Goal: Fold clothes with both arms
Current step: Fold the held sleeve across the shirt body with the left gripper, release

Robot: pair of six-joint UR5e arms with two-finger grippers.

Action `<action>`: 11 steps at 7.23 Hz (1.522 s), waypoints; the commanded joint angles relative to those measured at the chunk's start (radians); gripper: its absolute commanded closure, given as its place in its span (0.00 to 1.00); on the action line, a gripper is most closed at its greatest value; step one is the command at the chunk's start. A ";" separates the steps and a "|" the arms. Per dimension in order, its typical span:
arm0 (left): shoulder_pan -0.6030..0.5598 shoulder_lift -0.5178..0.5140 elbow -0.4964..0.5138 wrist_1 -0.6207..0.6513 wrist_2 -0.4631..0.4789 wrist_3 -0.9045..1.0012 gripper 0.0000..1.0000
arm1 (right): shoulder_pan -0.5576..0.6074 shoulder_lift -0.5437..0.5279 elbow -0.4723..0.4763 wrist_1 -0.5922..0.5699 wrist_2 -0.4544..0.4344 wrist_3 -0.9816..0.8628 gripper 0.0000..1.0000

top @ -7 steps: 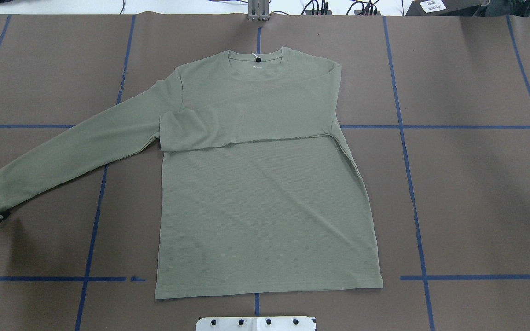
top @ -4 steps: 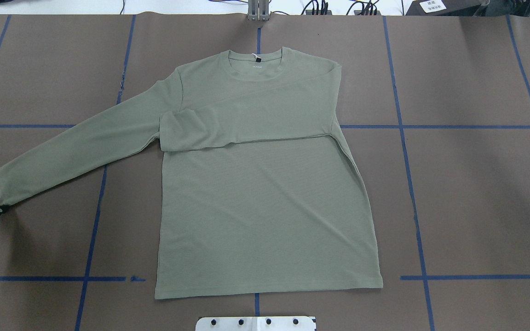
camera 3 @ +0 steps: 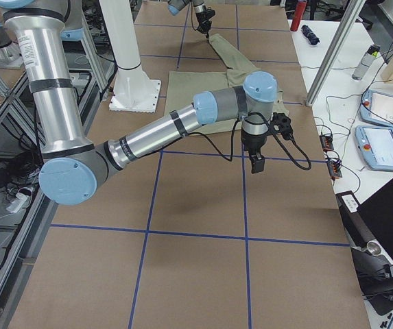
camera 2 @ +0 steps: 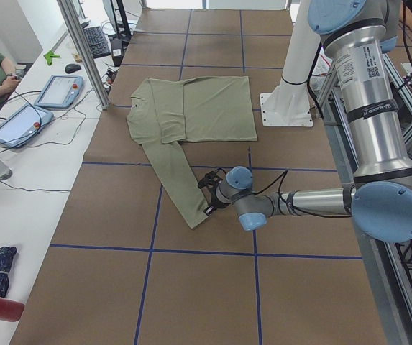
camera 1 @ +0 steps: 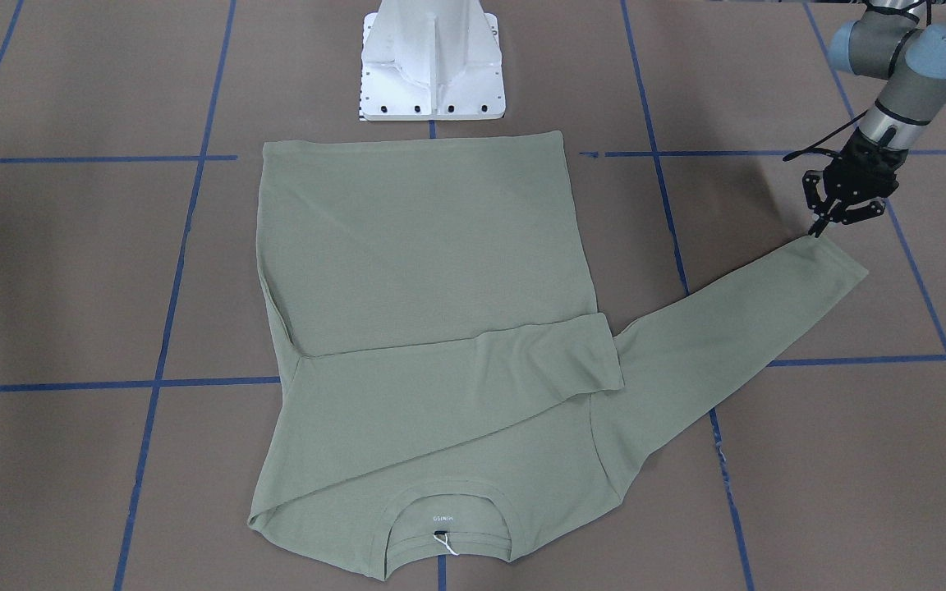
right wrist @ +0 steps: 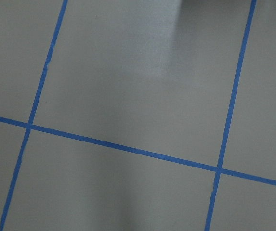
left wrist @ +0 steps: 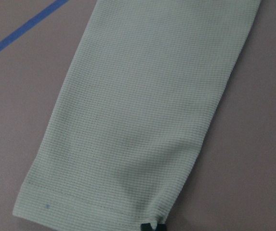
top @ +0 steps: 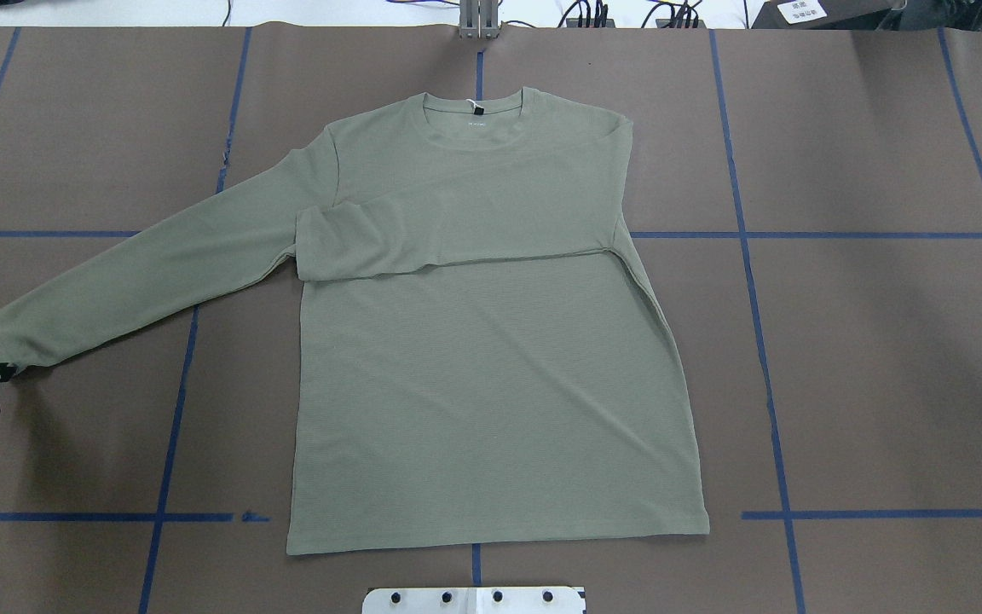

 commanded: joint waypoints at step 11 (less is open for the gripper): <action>-0.031 -1.180 0.272 0.719 0.054 -0.637 1.00 | 0.012 -0.011 0.009 0.008 0.005 0.006 0.00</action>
